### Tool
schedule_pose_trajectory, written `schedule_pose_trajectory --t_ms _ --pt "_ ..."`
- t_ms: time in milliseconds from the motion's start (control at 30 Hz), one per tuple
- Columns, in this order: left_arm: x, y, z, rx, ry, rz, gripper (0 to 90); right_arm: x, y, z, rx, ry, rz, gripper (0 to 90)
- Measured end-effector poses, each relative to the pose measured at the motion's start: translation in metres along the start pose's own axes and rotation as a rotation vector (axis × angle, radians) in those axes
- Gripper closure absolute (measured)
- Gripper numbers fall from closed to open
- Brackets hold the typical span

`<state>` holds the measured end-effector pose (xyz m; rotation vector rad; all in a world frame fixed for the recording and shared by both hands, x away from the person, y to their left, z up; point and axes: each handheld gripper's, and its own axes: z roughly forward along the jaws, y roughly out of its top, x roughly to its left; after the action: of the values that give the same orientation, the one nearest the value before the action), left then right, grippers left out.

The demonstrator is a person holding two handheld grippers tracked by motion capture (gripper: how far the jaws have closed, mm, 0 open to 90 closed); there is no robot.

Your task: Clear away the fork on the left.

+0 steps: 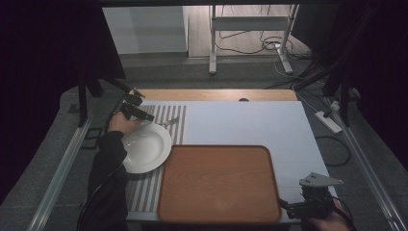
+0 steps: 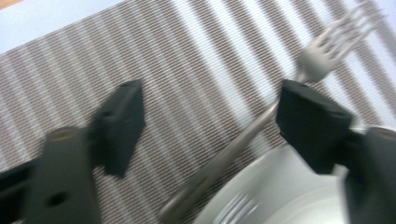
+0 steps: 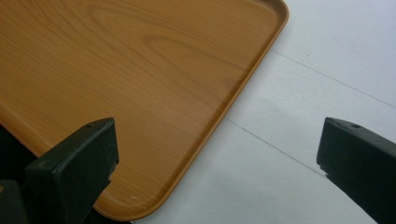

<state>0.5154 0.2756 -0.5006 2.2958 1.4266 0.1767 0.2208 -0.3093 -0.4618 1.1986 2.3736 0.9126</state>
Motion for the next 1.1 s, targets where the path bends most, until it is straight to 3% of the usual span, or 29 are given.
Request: schedule_pose_trajectory --t_ms 33,67,100,267,433,500,633,700,833,1100 --pt "-0.003 0.003 0.003 0.012 -0.026 0.009 14.8 0.000 0.000 0.000 0.000 0.000 0.000 0.0" --pt "-0.005 0.005 0.005 0.020 -0.033 0.011 3.4 0.000 0.000 0.000 0.000 0.000 0.000 0.0" --pt "-0.010 0.008 0.007 0.027 -0.027 0.025 0.0 0.000 0.000 0.000 0.000 0.001 -0.001 0.0" --pt "-0.024 0.018 0.018 0.046 -0.033 0.072 0.0 0.000 0.000 0.000 0.000 0.000 -0.001 0.0" --pt "-0.037 0.025 0.033 0.106 -0.038 0.136 0.0 -0.001 0.000 0.000 -0.003 0.001 0.001 0.0" --pt "-0.038 0.026 0.037 0.119 -0.038 0.144 0.0 -0.001 0.000 0.000 -0.003 0.002 0.001 0.0" --pt "-0.041 0.028 0.048 0.168 0.005 0.171 0.0 -0.001 -0.001 -0.001 -0.005 0.005 0.000 0.0" --pt "-0.039 0.028 0.047 0.169 0.002 0.179 0.8 -0.001 -0.001 -0.001 -0.005 0.006 0.002 0.0" --pt "-0.031 0.025 0.039 0.143 0.009 0.171 15.8 -0.001 -0.001 -0.001 -0.006 0.006 0.002 0.0" --pt "-0.017 0.012 0.026 0.101 0.004 0.176 63.5 -0.001 -0.001 -0.001 -0.003 0.005 0.000 0.0"
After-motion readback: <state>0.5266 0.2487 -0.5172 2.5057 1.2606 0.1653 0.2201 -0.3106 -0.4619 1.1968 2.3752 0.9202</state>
